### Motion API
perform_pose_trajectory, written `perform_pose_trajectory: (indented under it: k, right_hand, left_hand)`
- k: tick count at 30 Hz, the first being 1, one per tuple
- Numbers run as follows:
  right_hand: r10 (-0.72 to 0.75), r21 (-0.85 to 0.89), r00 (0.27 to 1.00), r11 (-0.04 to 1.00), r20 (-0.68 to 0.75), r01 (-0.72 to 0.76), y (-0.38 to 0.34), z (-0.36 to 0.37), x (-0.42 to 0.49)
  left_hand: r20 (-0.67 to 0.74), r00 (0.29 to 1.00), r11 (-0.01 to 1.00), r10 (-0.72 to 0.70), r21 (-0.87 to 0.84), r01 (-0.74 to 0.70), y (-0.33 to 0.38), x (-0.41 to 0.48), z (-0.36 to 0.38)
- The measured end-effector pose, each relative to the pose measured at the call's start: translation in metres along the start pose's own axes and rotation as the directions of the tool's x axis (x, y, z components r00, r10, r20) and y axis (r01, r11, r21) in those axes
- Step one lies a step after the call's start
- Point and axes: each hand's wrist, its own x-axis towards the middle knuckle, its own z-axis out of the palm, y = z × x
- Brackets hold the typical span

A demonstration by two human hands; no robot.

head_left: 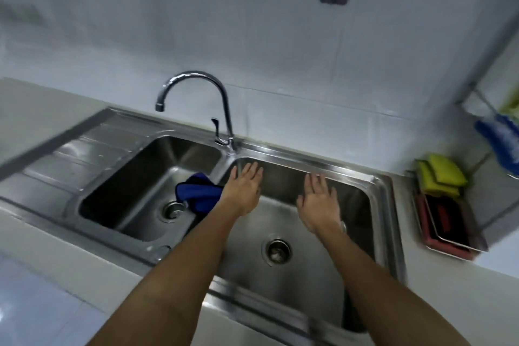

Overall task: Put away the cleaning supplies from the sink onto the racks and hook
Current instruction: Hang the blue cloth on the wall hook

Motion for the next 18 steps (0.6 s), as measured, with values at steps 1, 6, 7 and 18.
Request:
perform_pose_trajectory:
  k: [1, 6, 7, 18]
  right_hand:
    - [-0.032, 0.012, 0.999, 0.999, 0.014, 0.032, -0.021, 0.005, 0.001]
    - [-0.137, 0.05, 0.986, 0.99, 0.092, 0.133, -0.094, 0.024, 0.011]
    - [-0.15, 0.05, 0.983, 0.988, 0.109, 0.145, -0.103, 0.027, 0.014]
    - [-0.218, 0.002, 0.918, 0.973, 0.332, 0.23, -0.158, 0.051, 0.065]
  left_hand:
    - [-0.015, 0.999, 0.999, -0.037, -0.009, 0.037, -0.018, -0.006, 0.001]
    - [0.051, 0.984, 0.985, -0.172, -0.021, 0.174, -0.094, -0.027, 0.013]
    - [0.076, 0.979, 0.981, -0.191, -0.021, 0.194, -0.105, -0.029, 0.016]
    - [0.126, 0.985, 0.992, -0.121, 0.05, 0.115, -0.156, -0.014, 0.039]
